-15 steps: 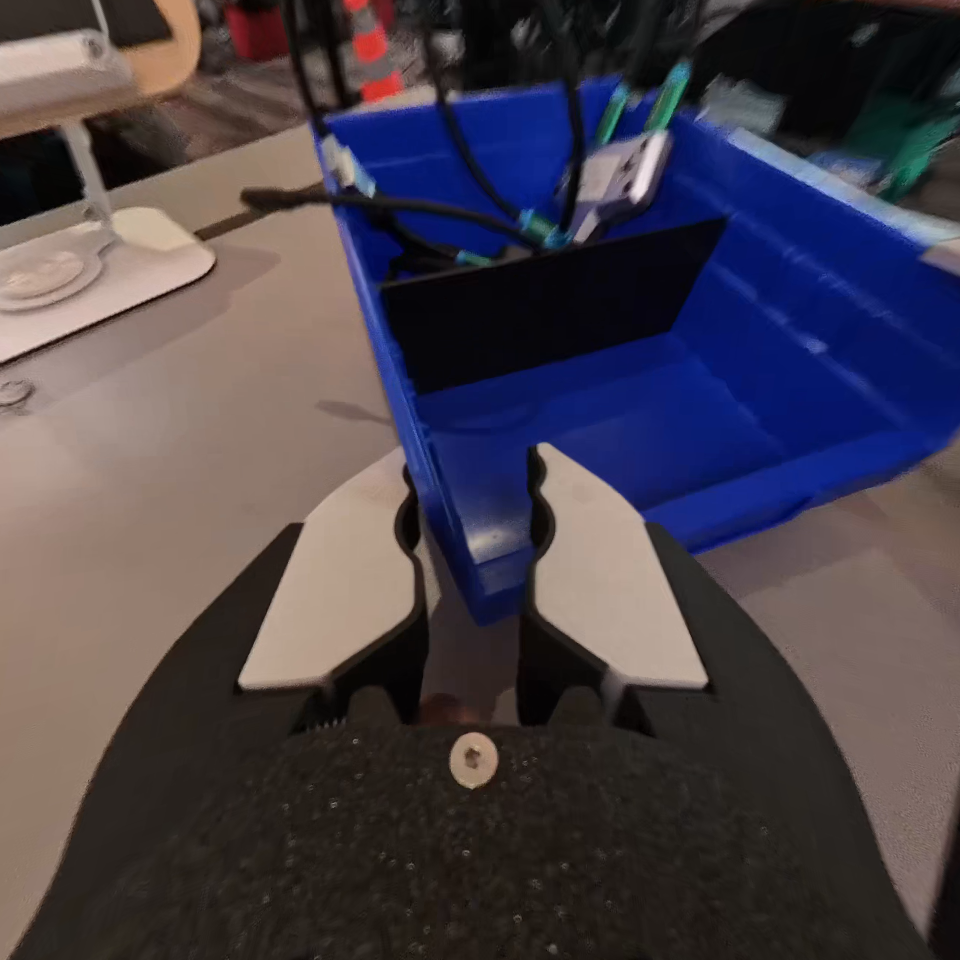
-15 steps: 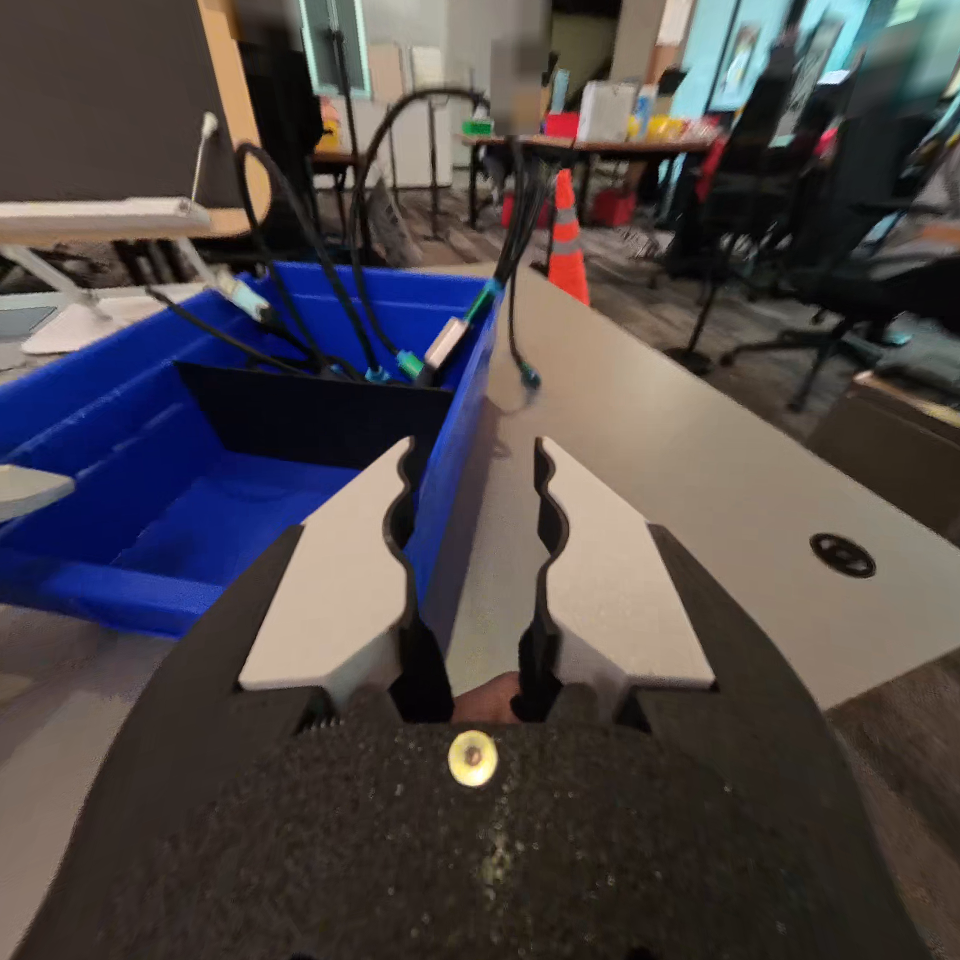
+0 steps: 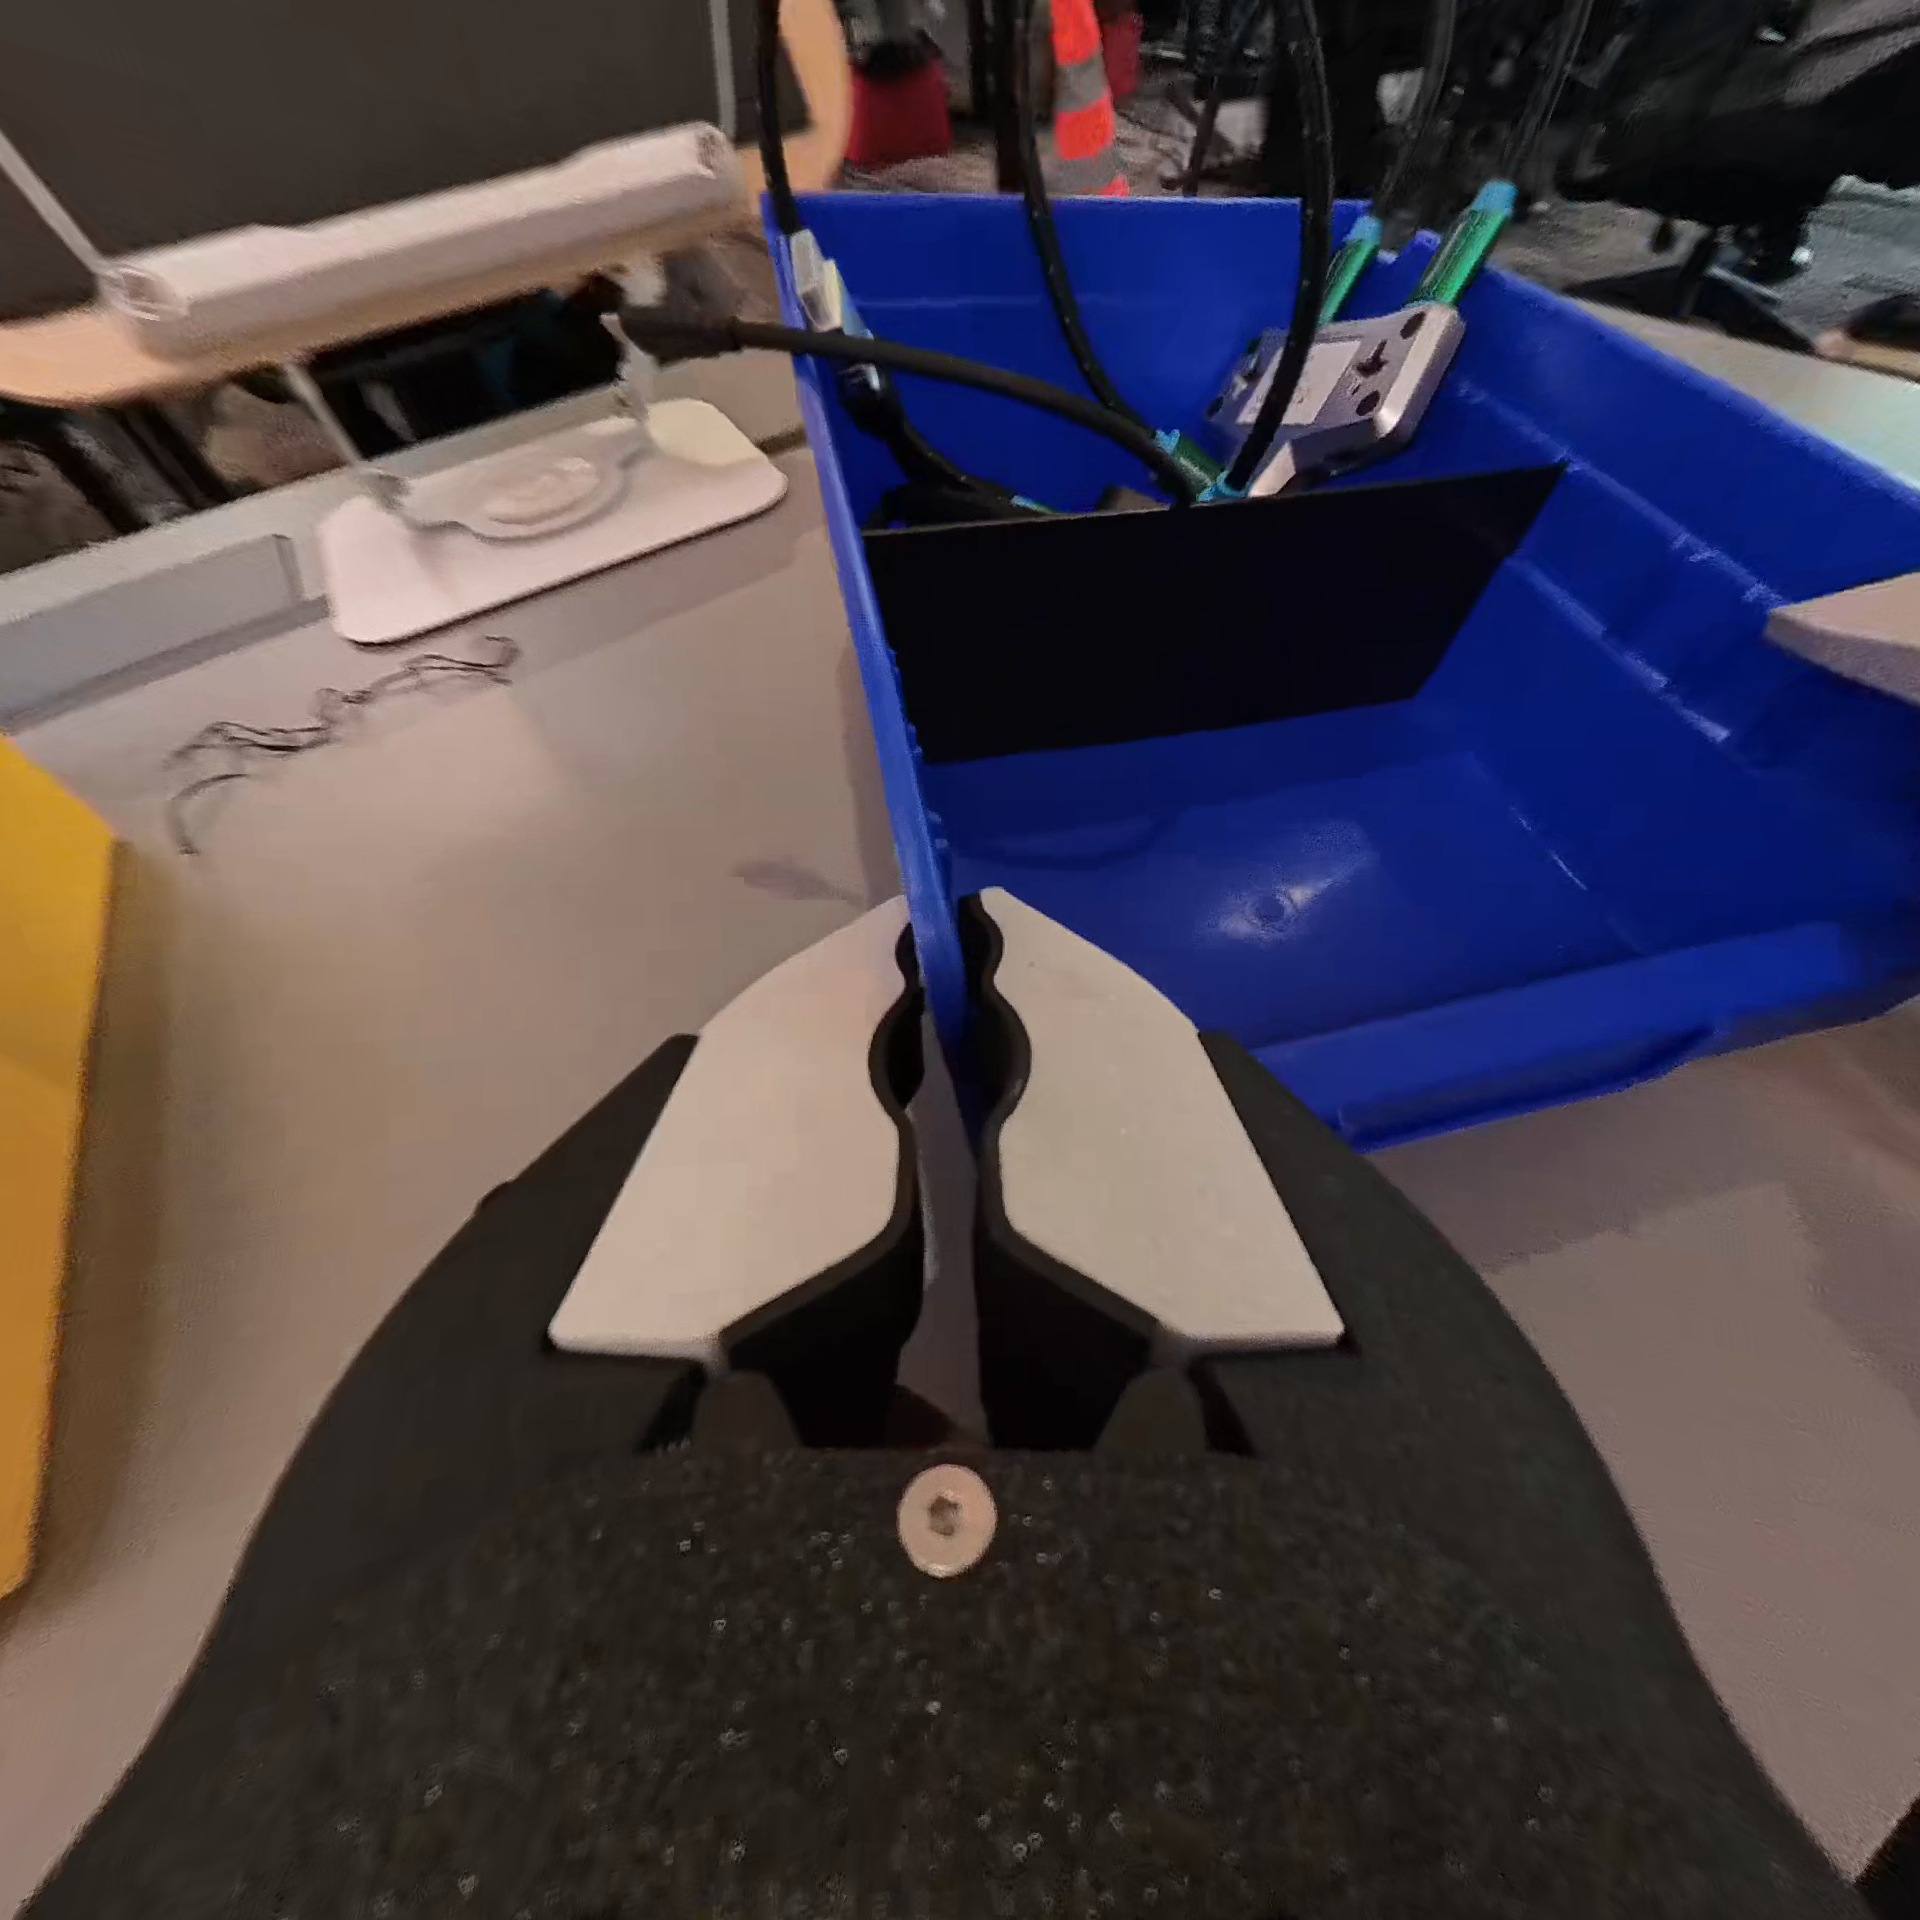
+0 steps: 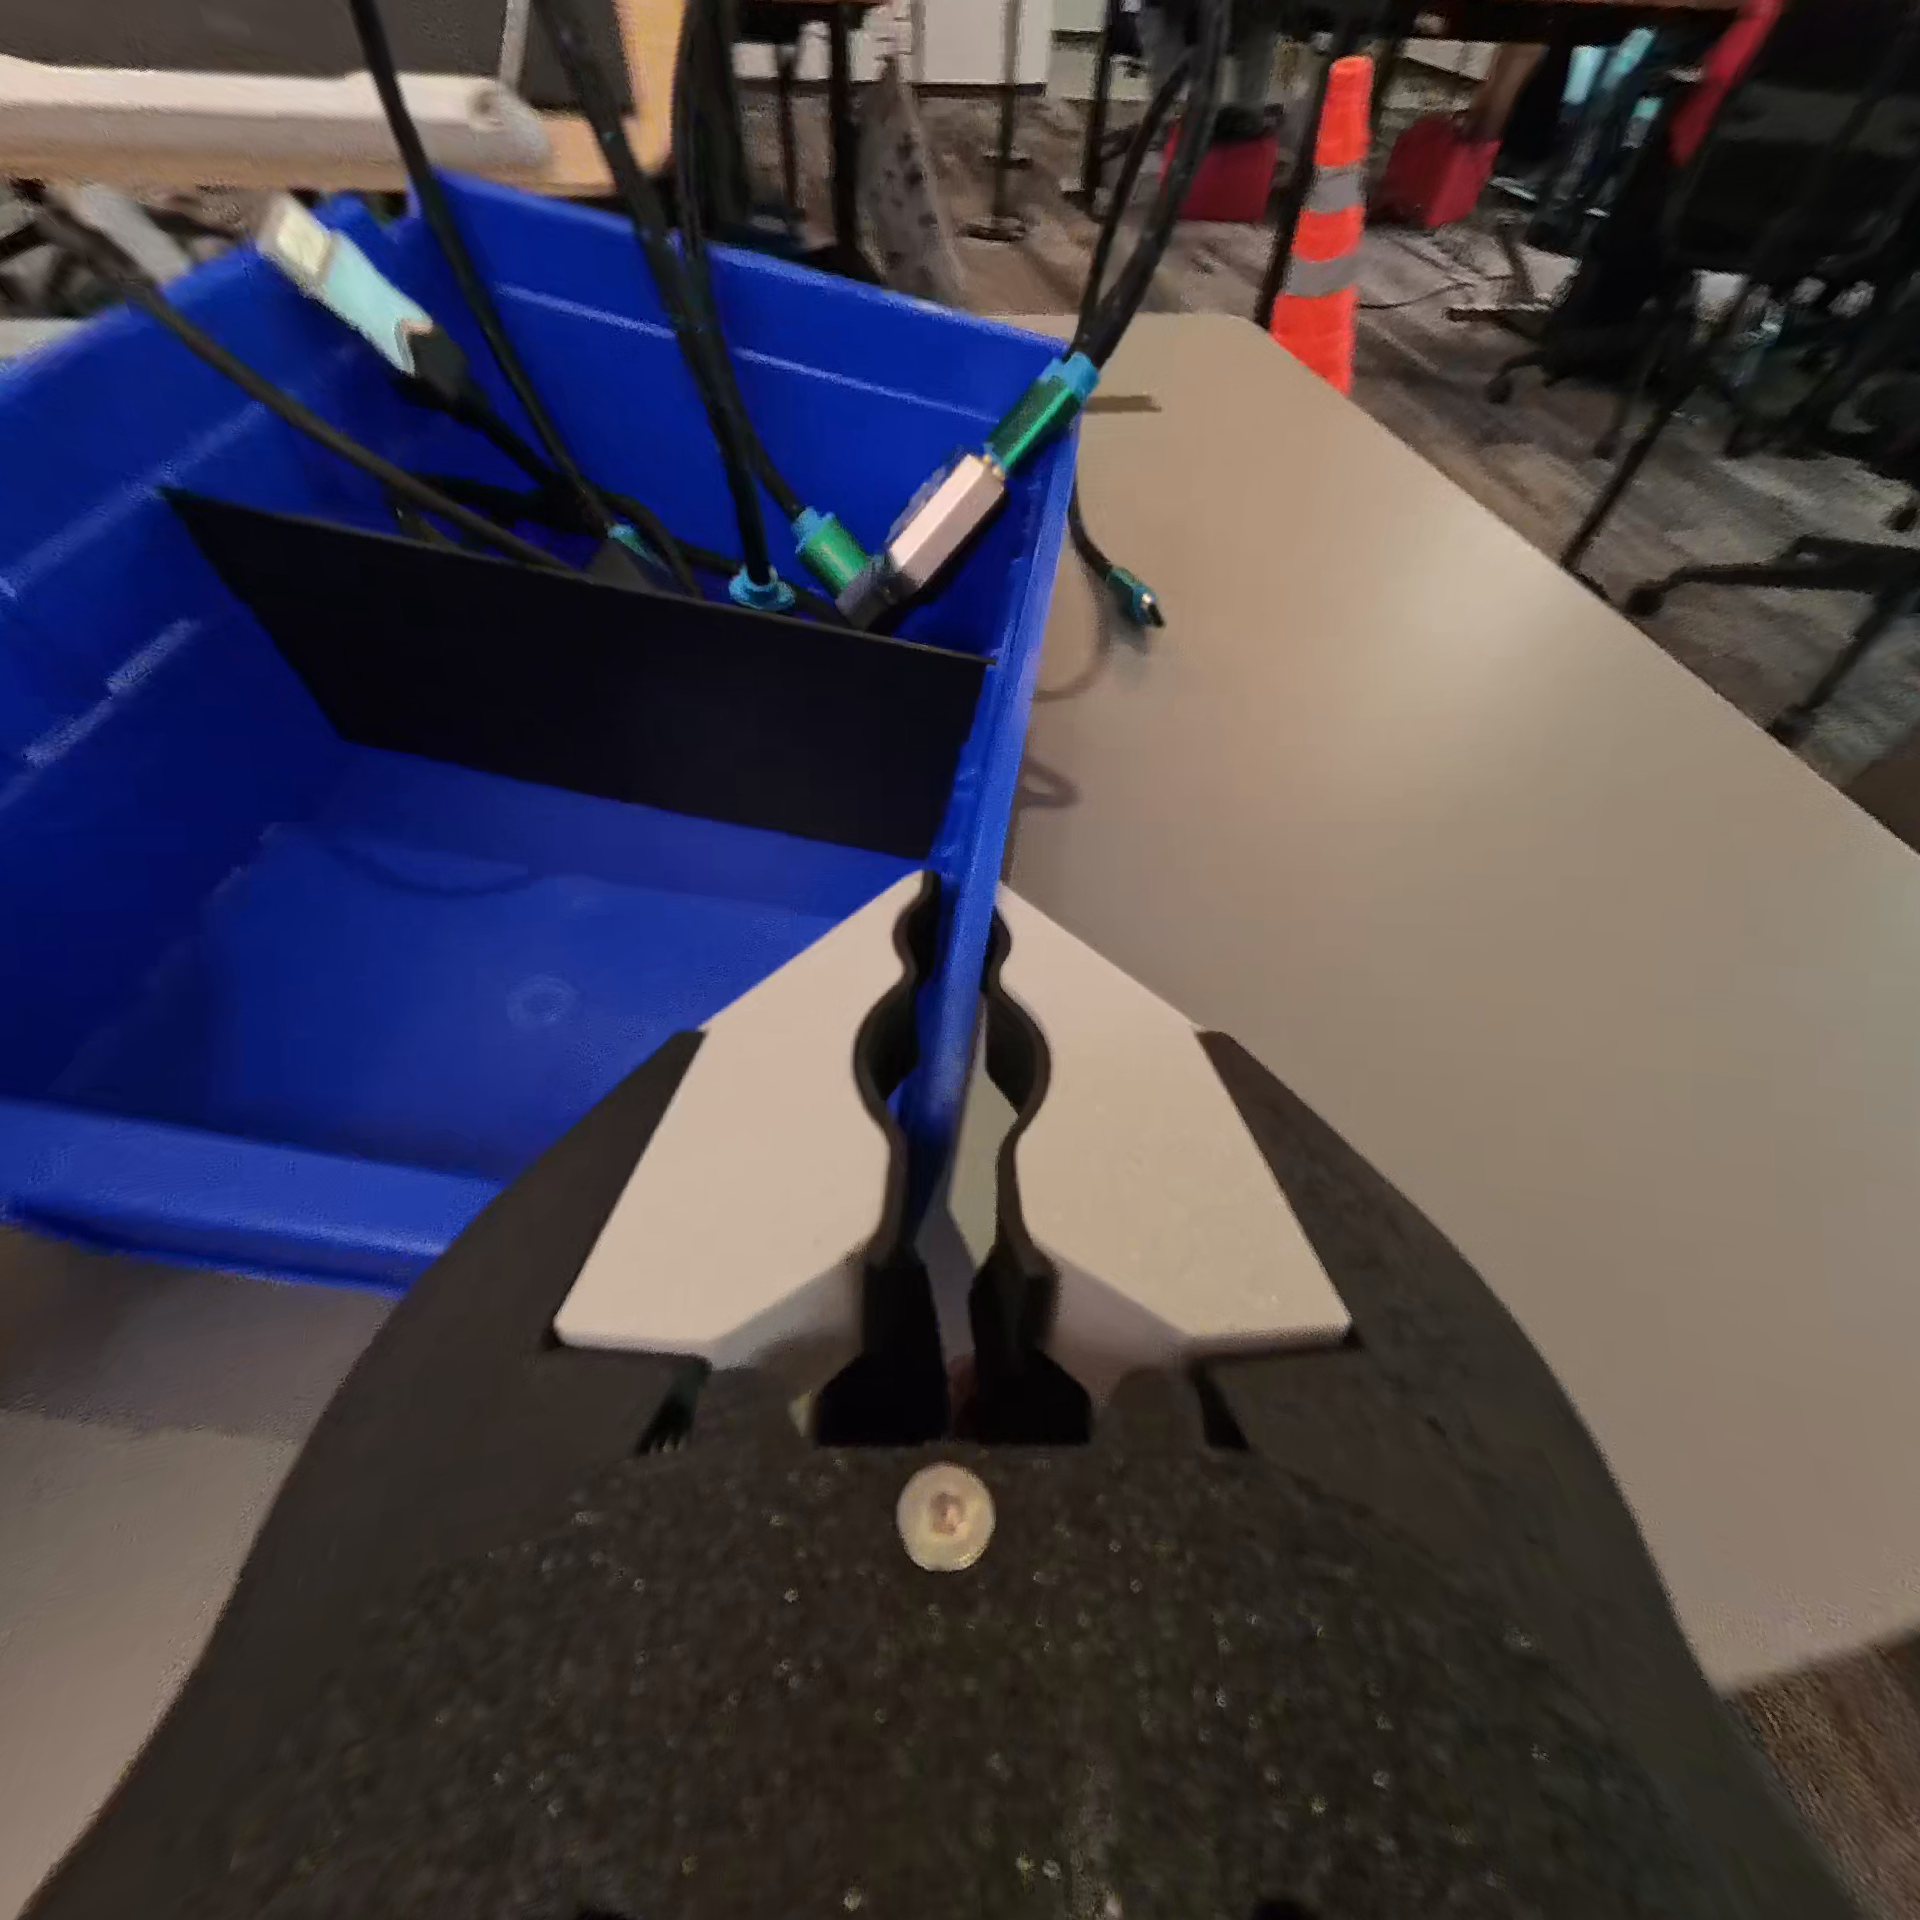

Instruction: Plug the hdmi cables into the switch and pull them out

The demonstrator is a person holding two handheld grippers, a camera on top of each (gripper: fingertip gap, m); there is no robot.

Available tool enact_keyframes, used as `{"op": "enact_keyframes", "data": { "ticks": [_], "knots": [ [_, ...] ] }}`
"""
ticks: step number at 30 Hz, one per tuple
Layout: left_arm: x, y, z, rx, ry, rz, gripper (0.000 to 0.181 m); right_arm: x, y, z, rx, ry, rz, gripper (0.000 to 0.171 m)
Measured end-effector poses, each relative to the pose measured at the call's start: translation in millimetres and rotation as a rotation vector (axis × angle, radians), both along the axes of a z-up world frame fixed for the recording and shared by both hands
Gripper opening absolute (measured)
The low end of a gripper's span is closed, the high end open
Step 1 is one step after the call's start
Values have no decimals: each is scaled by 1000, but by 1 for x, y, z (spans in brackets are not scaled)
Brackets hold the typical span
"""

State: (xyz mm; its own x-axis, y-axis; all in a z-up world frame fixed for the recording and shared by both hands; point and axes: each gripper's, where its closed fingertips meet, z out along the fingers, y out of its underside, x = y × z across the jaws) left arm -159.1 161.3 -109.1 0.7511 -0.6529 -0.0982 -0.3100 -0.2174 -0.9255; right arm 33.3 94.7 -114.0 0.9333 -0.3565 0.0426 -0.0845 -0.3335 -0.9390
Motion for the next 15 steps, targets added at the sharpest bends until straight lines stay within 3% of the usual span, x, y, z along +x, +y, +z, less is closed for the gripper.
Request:
{"op": "enact_keyframes", "data": {
  "ticks": [7, 15],
  "knots": [
    [-78, 7, 2, 10, -35, 219, 3, -68, 44, 18, 47, -48, 200, 2],
    [-140, 14, -13, -39, -5, 347, 4, -133, 79, 8, 7, -70, 353, 3]
  ]
}}
